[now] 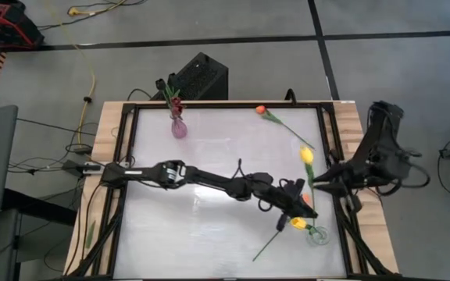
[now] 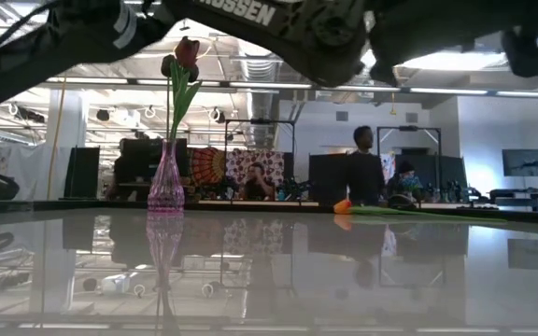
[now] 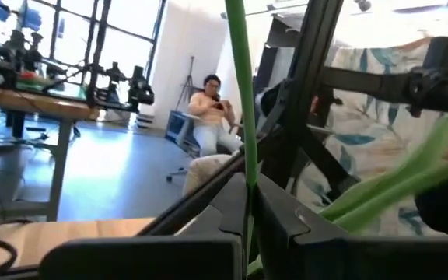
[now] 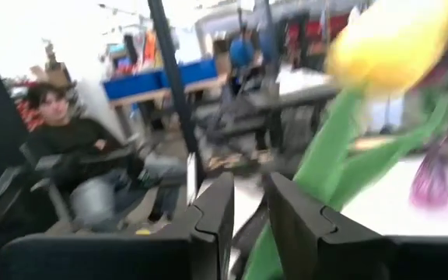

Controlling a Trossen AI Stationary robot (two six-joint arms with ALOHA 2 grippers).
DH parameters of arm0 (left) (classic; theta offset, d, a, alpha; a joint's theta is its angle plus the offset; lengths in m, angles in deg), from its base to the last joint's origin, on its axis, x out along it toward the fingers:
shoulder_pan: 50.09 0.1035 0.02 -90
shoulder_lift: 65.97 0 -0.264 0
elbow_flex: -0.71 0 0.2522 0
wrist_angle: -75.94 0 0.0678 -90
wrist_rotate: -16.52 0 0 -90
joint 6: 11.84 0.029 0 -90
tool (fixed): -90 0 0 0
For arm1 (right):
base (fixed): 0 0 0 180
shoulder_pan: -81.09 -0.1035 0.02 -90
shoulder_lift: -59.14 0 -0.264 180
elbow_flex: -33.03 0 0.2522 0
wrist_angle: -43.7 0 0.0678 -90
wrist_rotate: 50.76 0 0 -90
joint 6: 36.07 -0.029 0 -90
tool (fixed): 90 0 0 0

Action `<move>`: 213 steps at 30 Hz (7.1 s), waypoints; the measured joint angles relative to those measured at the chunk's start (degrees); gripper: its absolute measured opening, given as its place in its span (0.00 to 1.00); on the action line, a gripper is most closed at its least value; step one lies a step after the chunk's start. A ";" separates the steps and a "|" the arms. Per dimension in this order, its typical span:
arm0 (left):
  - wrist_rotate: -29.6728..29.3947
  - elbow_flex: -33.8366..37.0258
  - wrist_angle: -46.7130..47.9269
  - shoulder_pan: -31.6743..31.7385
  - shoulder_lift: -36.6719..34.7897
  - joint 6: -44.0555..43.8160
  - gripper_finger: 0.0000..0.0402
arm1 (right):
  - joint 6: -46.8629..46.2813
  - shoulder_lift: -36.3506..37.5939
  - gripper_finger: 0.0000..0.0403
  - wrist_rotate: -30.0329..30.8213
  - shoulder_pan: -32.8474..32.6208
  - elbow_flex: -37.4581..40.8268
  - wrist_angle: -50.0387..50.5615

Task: Sort flowers into vase by color
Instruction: Put the yellow flower into the transparent vase, then put the top orange flower into the transparent vase

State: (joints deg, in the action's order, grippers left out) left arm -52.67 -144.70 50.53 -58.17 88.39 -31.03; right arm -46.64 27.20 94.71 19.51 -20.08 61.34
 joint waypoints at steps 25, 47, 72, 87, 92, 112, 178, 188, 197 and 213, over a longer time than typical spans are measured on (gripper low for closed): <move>-7.86 -1.86 4.37 -1.39 2.89 8.81 0.00 | 12.19 -0.23 0.26 1.98 -1.52 0.00 -9.52; -13.90 14.99 14.62 0.07 -15.24 18.05 0.00 | 23.26 0.59 0.32 2.93 -13.70 -5.68 -9.23; -19.65 40.39 7.46 1.09 -33.83 22.21 0.00 | 0.52 -4.58 0.53 -2.70 10.06 -5.57 10.01; -21.56 40.39 11.04 1.27 -33.83 21.54 0.00 | 0.71 -11.96 0.61 -23.16 28.53 -5.57 10.44; -21.64 40.39 11.69 1.55 -33.79 21.01 0.00 | 1.58 -11.93 0.55 -24.00 28.59 -5.57 10.54; -19.62 40.34 33.75 1.74 -38.82 25.28 0.38 | -10.66 -9.51 0.09 -26.30 21.19 -13.45 24.61; -21.61 48.63 38.13 1.79 -40.02 22.60 0.41 | -81.43 -24.75 0.44 -26.50 -15.44 -16.74 53.02; -20.22 48.63 38.08 0.41 -40.02 22.55 0.41 | -85.77 -22.17 0.32 -31.61 -6.33 -16.74 65.88; -20.16 49.70 37.27 -1.71 -40.00 20.95 0.41 | -84.68 -22.36 0.28 -30.09 7.63 -16.74 73.30; -26.34 50.94 50.68 -5.46 -39.98 18.00 0.41 | -28.08 -25.39 0.28 -46.93 64.76 -16.72 54.42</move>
State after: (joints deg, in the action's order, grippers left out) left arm -79.01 -93.76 101.21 -63.63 48.41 -13.03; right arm -74.72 1.81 47.78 84.27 -36.80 115.77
